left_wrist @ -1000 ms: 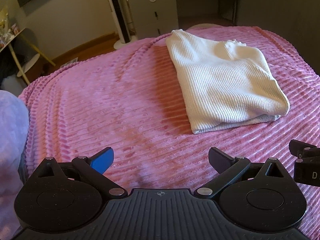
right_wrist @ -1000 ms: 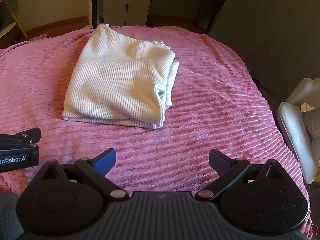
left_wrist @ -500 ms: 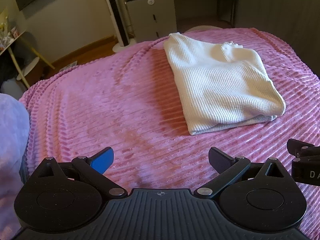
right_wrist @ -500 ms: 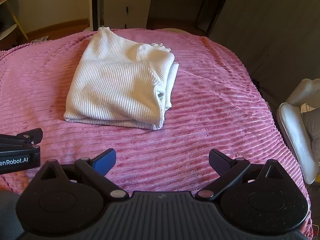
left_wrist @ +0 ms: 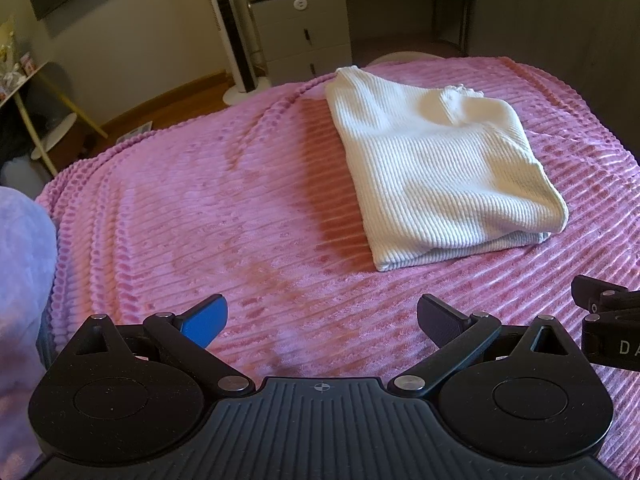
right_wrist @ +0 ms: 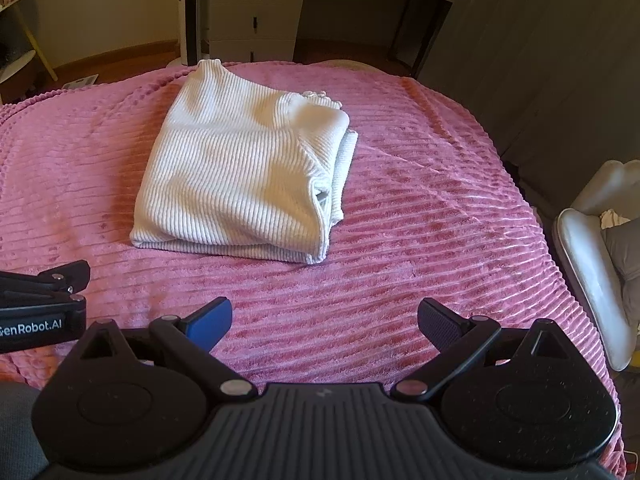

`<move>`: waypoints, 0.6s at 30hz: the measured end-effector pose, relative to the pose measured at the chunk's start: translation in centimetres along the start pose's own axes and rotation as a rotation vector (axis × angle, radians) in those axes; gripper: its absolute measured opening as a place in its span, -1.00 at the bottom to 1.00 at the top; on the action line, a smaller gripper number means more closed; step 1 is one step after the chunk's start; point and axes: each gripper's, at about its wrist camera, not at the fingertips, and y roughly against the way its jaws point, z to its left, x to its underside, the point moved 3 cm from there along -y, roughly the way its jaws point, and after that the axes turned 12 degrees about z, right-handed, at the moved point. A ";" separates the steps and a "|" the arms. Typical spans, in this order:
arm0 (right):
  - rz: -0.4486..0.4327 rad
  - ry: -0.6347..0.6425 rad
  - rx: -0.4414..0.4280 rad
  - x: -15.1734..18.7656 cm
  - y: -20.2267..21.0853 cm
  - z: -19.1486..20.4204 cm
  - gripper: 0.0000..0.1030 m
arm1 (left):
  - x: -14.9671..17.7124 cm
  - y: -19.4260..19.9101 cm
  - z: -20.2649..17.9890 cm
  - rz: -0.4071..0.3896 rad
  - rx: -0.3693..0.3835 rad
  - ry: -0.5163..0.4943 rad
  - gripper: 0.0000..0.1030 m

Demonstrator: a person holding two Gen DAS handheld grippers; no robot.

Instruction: Fold small clothes

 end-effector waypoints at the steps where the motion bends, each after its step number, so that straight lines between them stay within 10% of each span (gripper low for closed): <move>1: 0.001 0.000 -0.001 0.0 0.0 0.0 0.92 | 0.0 0.0 0.0 0.001 0.001 0.000 1.00; 18: -0.001 -0.010 -0.004 0.1 0.1 -0.2 0.92 | 0.0 0.0 -0.3 -0.002 0.004 -0.003 1.00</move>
